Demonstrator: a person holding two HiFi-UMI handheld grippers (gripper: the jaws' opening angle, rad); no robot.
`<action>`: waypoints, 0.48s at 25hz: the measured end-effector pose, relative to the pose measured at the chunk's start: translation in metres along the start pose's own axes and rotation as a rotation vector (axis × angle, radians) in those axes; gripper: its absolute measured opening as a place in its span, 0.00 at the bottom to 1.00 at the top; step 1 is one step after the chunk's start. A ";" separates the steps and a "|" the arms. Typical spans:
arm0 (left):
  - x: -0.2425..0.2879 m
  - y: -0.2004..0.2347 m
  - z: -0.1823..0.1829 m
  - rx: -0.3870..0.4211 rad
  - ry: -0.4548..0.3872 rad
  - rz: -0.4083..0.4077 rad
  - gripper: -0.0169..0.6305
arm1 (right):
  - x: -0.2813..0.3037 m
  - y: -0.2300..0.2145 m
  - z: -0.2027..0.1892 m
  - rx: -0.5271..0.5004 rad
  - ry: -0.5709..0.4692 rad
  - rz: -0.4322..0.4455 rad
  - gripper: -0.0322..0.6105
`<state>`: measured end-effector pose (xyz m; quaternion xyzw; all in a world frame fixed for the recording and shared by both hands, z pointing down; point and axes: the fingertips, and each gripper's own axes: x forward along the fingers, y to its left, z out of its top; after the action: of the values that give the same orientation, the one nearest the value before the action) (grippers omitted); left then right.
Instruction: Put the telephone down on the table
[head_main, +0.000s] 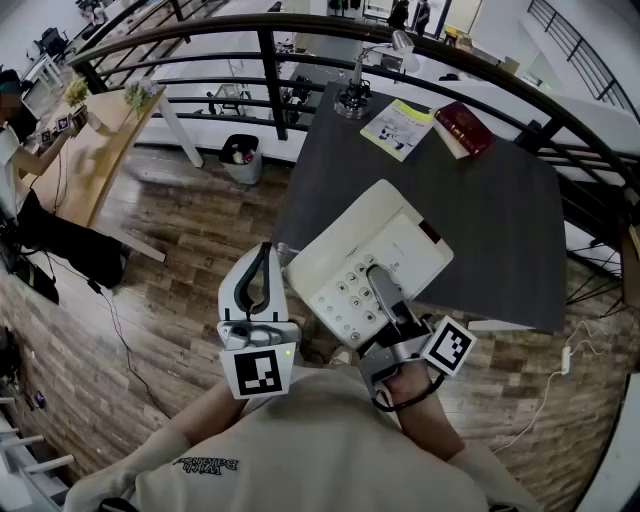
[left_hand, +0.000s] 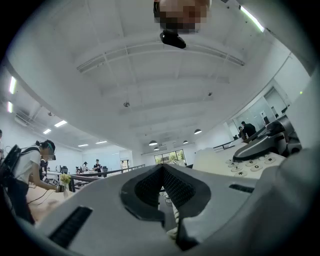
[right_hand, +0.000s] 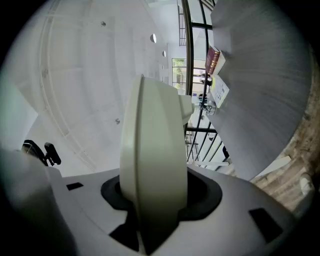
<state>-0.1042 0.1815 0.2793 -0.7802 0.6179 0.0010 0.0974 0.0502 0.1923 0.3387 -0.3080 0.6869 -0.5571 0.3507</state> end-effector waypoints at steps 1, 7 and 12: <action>-0.001 0.001 -0.001 -0.009 0.002 -0.001 0.03 | 0.000 -0.001 -0.003 -0.001 0.008 -0.009 0.35; -0.005 0.001 -0.009 -0.023 0.027 -0.011 0.03 | -0.003 -0.015 -0.016 0.029 0.033 -0.055 0.35; -0.004 -0.005 -0.011 -0.025 0.038 -0.020 0.03 | -0.007 -0.019 -0.010 0.033 0.033 -0.069 0.35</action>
<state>-0.1018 0.1851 0.2912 -0.7874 0.6117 -0.0072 0.0758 0.0461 0.1999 0.3593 -0.3163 0.6722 -0.5852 0.3250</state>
